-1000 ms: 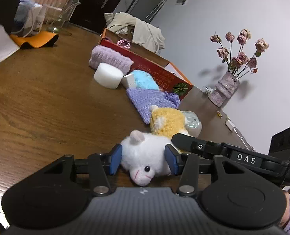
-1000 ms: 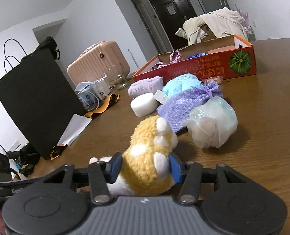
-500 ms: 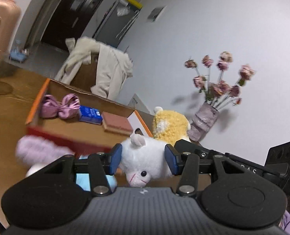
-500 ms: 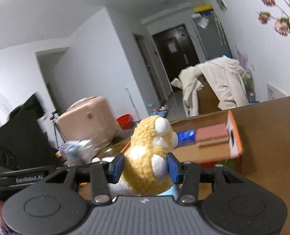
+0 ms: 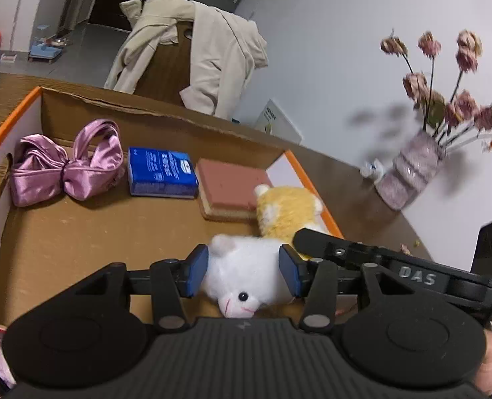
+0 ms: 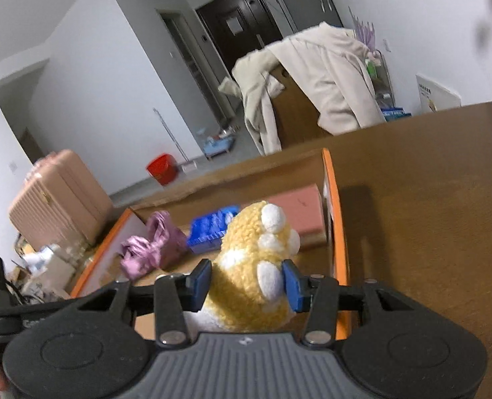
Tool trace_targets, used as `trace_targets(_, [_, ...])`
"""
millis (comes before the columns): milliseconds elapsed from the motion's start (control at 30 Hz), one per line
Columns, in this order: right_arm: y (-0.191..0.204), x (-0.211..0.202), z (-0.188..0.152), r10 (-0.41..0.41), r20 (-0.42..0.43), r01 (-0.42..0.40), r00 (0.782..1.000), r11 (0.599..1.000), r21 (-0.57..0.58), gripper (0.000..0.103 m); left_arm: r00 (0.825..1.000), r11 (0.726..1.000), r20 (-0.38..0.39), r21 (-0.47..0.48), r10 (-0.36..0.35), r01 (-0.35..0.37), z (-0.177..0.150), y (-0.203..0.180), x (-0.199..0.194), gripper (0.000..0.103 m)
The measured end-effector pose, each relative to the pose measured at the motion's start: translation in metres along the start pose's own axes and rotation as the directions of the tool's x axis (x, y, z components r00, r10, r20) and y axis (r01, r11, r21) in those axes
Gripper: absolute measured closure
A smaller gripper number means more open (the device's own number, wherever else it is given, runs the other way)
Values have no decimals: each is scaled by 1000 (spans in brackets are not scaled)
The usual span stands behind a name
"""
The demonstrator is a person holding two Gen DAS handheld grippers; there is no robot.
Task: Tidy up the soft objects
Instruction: 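Carry the plush sheep into the cardboard box and open both grippers, then withdraw both tools from the box toward the purple drawstring pouch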
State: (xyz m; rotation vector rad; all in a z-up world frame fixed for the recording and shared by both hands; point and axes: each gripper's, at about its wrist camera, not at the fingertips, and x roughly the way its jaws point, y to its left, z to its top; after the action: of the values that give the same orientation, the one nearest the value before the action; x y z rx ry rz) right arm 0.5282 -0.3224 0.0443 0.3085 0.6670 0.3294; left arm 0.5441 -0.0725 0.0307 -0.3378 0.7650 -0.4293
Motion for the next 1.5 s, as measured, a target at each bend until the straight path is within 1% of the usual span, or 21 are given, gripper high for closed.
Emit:
trace_targets(33, [2, 0, -2, -27, 11, 28, 1000, 999, -21, 58, 1000, 1000, -1, 7, -1, 1, -2, 0, 0, 55])
trace_targets(133, [11, -9, -4, -108, 56, 112, 993, 991, -69, 55, 1000, 1000, 12, 29, 8, -8, -6, -4, -9, 55])
trace_targets(233, [20, -29, -3, -106, 85, 114, 991, 989, -92, 54, 999, 997, 47, 66, 24, -27, -4, -11, -31, 54])
trace_targets(267, [24, -38, -2, -100, 98, 110, 990, 989, -104, 51, 998, 996, 62, 78, 28, -32, -3, -13, -41, 54])
trace_targets(367, [39, -68, 3, -93, 136, 112, 986, 983, -143, 48, 992, 992, 116, 108, 54, -66, -2, -18, -76, 52])
trace_targets(400, [45, -79, 3, -94, 149, 118, 984, 979, -164, 47, 989, 990, 134, 115, 68, -83, -3, -18, -89, 50])
trace_targets(467, [55, -101, 3, -96, 164, 129, 982, 971, -203, 38, 982, 984, 167, 136, 90, -113, -6, -20, -114, 47])
trace_targets(500, [60, -112, 1, -97, 175, 135, 980, 966, -222, 37, 977, 979, 185, 150, 107, -135, -9, -22, -127, 44])
trace_targets(567, [68, -134, -4, -99, 191, 146, 977, 958, -248, 30, 959, 958, 232, 193, 164, -210, -20, -26, -153, 38])
trace_targets(600, [72, -145, -8, -104, 204, 156, 974, 953, -261, 29, 946, 943, 261, 215, 195, -254, -27, -28, -166, 35])
trace_targets(667, [82, -167, -21, -115, 241, 187, 964, 935, -300, 21, 917, 913, 318, 246, 242, -326, -45, -32, -194, 31])
trace_targets(733, [92, -186, -37, -111, 286, 211, 952, 915, -344, 16, 898, 898, 363, 261, 248, -354, -61, -34, -219, 22])
trace_targets(800, [104, -202, -55, -103, 312, 225, 945, 895, -385, 16, 881, 886, 408, 279, 240, -371, -80, -40, -243, 19])
trace_targets(900, [120, -220, -77, -83, 336, 229, 938, 877, -422, 16, 858, 869, 458, 298, 233, -395, -104, -49, -270, 16])
trace_targets(967, [129, -229, -89, -70, 348, 229, 935, 868, -441, 16, 852, 866, 476, 307, 219, -394, -117, -52, -284, 12])
trace_targets(1100, [146, -248, -114, -51, 373, 233, 926, 856, -461, 16, 839, 862, 501, 310, 211, -402, -144, -59, -306, 11])
trace_targets(1167, [151, -257, -129, -39, 385, 228, 922, 858, -460, 15, 830, 862, 514, 300, 215, -409, -159, -60, -315, 10])
trace_targets(1233, [153, -267, -146, -23, 394, 214, 919, 868, -448, 14, 827, 868, 518, 285, 218, -407, -176, -58, -322, 9])
trace_targets(1333, [153, -279, -177, 0, 382, 176, 924, 888, -425, 14, 834, 885, 507, 257, 218, -388, -206, -53, -330, 7])
trace_targets(1400, [151, -282, -202, -2, 359, 160, 933, 897, -412, 14, 835, 892, 500, 236, 230, -386, -228, -49, -334, 7])
trace_targets(1500, [148, -284, -236, -24, 331, 160, 943, 907, -390, 14, 827, 897, 496, 187, 266, -401, -254, -42, -340, 5])
